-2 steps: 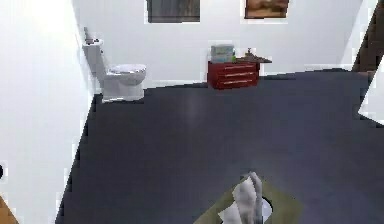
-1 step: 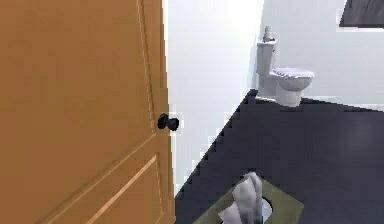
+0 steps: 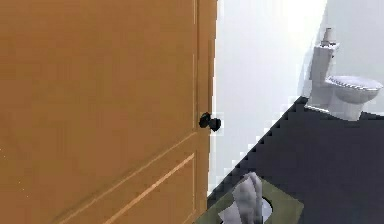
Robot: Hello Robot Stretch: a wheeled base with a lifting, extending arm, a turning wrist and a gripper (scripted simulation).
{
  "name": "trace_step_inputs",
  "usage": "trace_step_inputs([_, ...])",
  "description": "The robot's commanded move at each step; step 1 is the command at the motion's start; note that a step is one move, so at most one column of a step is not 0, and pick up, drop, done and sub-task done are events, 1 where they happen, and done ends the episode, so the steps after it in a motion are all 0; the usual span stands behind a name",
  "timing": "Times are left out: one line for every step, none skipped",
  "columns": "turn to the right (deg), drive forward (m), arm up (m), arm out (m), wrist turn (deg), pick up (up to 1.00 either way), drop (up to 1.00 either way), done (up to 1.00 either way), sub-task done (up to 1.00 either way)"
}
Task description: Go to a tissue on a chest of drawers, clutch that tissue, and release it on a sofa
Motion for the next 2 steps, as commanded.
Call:
trace_step_inputs([0.0,0.10,0.00,0.00,0.0,0.00,0.00,0.00,0.00])
trace_step_inputs([-3.0,0.00,0.00,0.00,0.0,0.00,0.00,0.00,0.00])
